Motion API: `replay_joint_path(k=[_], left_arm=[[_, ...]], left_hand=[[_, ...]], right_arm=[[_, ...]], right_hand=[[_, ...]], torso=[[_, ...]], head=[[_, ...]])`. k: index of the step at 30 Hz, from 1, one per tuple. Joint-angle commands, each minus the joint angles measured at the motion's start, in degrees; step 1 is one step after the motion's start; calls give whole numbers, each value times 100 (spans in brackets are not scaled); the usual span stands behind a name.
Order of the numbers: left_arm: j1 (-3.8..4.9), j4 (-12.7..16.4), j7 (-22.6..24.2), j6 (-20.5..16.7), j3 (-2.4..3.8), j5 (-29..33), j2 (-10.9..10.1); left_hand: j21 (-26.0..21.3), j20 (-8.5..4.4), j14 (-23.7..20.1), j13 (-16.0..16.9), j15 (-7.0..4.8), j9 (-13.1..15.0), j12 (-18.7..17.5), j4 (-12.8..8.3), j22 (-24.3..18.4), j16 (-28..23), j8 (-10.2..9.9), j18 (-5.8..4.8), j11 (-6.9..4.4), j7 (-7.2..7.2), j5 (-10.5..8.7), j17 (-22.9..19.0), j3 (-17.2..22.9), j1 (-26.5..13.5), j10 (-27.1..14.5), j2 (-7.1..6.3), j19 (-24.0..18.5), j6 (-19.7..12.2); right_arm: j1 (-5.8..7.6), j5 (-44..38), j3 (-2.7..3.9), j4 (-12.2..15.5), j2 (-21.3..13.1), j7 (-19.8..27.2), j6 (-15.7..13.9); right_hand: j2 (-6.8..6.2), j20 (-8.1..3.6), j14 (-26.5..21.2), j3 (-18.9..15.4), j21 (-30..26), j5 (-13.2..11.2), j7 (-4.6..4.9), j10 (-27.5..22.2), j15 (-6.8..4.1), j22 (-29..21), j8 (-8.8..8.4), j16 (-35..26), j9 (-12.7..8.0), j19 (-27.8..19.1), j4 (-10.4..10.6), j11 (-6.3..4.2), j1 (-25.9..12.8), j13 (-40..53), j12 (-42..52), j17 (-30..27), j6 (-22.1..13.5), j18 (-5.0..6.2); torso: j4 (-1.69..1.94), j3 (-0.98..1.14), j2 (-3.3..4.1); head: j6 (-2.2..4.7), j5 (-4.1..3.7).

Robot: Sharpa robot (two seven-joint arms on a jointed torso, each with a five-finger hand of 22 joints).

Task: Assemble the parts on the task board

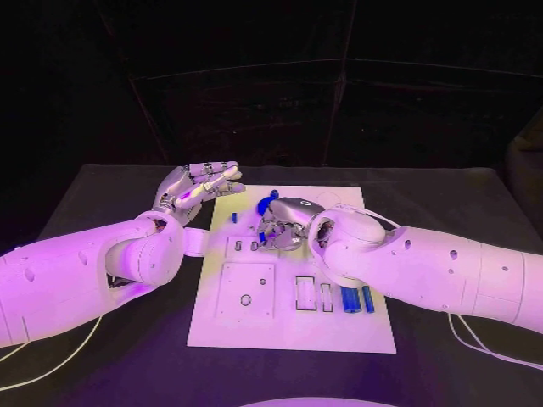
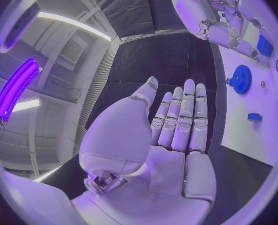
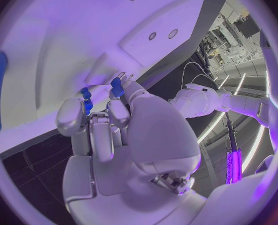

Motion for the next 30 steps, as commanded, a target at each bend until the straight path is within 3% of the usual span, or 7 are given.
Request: replay_joint_path(k=[1, 13, 30], left_arm=[[11, 2, 87, 41, 5, 2, 6], [11, 14, 79, 59, 5, 2, 17], [11, 58, 56, 70, 5, 2, 24]], left_hand=[[-36, 0, 31, -2, -5, -1, -37, -22, -6, -19, -19, 88, 2, -3, -27, 6, -4, -19, 57, 50, 30, 32], [-38, -1, 35, -2, -6, -1, -40, -31, -9, -24, -20, 88, 0, -4, -32, 8, -2, -20, 61, 48, 34, 34], [-38, -1, 35, -2, -6, -1, -40, -31, -9, -24, -20, 88, 0, -4, -32, 8, -2, -20, 61, 48, 34, 34]], right_arm=[[5, -155, 0, -31, 40, 13, 87], [-30, -250, -4, -168, 132, 28, 164], [-62, -369, -8, -160, 133, -56, 447]], right_hand=[[-46, -10, 459, 13, -2, -20, -19, 25, -15, 6, 2, 15, 5, -25, -20, 28, -10, 1, -3, 846, 60, -66], [-81, -8, 460, 13, -6, -45, -12, 20, -11, -3, -11, 15, 0, -30, -31, 33, -30, -5, -15, 848, 53, -64], [-182, 10, 454, 13, -30, -161, 25, -96, 11, -47, -83, 3, -27, -58, -49, 62, -119, -187, -244, 826, -13, -58]], torso=[[-7, 0, -2], [0, -3, -4], [-5, 1, 0]], head=[[-7, 5], [-5, 8], [-24, 11]])
